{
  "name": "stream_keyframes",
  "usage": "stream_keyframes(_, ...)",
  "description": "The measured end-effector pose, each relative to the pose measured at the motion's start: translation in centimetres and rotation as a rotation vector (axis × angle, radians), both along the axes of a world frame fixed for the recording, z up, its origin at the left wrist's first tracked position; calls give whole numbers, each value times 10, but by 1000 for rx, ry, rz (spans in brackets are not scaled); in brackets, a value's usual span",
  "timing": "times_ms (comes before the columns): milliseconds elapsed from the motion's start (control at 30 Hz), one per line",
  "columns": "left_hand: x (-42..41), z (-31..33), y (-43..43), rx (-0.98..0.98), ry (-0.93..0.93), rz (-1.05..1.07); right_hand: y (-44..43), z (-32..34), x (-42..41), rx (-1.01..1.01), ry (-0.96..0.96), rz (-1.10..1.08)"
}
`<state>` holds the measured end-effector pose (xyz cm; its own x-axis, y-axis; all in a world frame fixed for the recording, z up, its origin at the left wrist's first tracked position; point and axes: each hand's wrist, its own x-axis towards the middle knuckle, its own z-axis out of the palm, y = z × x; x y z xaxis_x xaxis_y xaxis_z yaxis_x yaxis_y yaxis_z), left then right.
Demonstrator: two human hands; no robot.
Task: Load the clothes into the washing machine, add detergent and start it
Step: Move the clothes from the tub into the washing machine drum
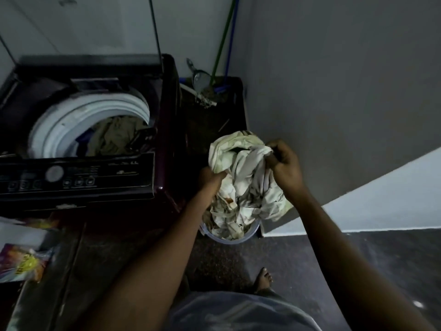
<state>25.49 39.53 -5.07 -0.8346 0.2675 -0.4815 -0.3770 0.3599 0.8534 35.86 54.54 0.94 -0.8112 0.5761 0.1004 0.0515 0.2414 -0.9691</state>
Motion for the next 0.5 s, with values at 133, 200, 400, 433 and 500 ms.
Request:
stream_keyframes(133, -15, 54, 10, 163, 85, -13, 8, -5, 7, 136, -261, -80)
stream_keyframes(200, -23, 77, 17, 186, 147, -98, 7, -7, 11, 117, -347, -93)
stream_keyframes(400, -26, 120, 28, 6, 397, -632, 6, 20, -8, 241, -244, 95)
stream_keyframes(433, -27, 127, 26, 0, 451, -650, 5, 28, -14, 279, -236, 182)
stream_keyframes(500, -34, 135, 21, -7, 544, -657, 2, 44, -23, 354, -228, 224)
